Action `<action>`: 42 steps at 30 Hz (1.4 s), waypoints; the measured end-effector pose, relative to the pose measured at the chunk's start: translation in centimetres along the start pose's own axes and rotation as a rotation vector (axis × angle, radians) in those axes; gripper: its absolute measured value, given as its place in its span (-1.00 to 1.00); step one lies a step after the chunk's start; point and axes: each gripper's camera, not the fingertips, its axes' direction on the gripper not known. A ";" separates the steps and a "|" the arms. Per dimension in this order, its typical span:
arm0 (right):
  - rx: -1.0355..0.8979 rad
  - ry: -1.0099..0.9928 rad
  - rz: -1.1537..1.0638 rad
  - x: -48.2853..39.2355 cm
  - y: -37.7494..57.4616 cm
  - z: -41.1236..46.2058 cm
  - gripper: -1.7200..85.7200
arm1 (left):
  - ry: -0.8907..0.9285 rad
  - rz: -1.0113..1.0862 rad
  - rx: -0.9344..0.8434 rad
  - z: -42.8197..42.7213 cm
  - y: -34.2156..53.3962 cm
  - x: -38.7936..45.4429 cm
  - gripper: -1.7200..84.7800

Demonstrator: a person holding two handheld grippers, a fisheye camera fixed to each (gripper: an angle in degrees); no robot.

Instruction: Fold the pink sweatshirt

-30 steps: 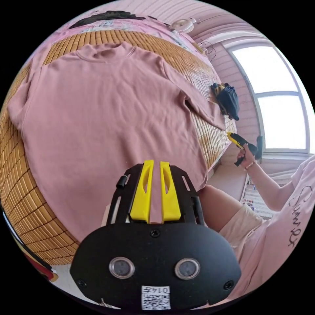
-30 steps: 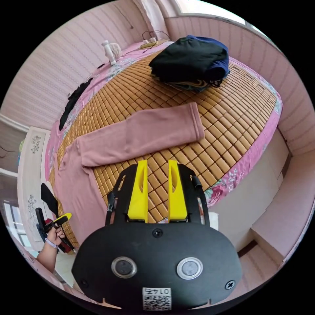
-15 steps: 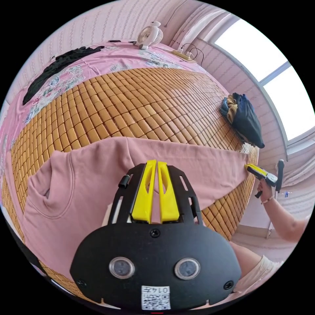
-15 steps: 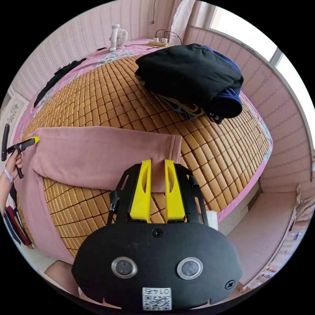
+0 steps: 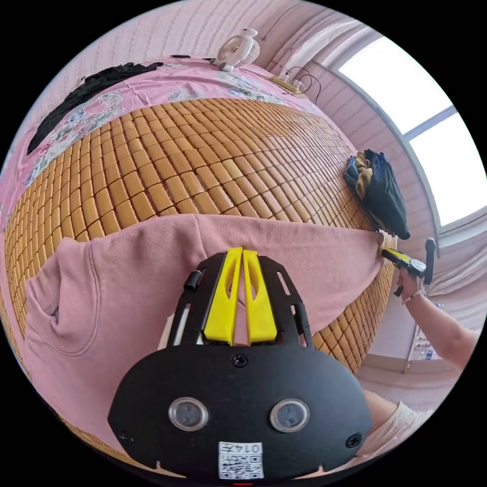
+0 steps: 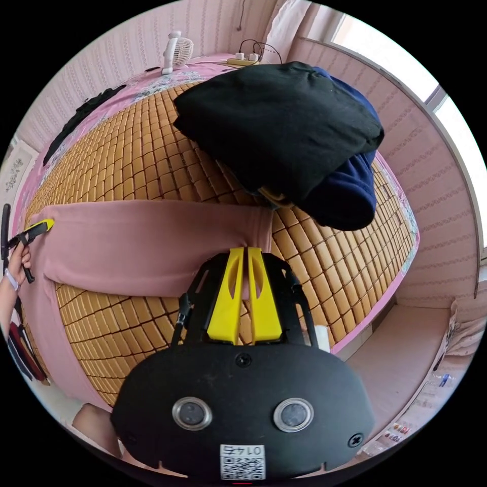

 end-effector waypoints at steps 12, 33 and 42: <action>-0.024 0.120 -0.058 -7.4 1.4 1.7 -0.96 | -0.162 -0.192 0.143 -21.3 26.4 -7.5 -0.98; 0.019 -0.423 -1.156 -96.4 12.6 9.2 -0.60 | -0.171 -0.594 0.149 -29.5 50.9 -8.1 -0.95; -0.035 -0.547 -1.416 -97.0 16.4 12.9 -0.89 | -0.128 -0.634 0.228 -34.1 54.9 -7.2 -0.94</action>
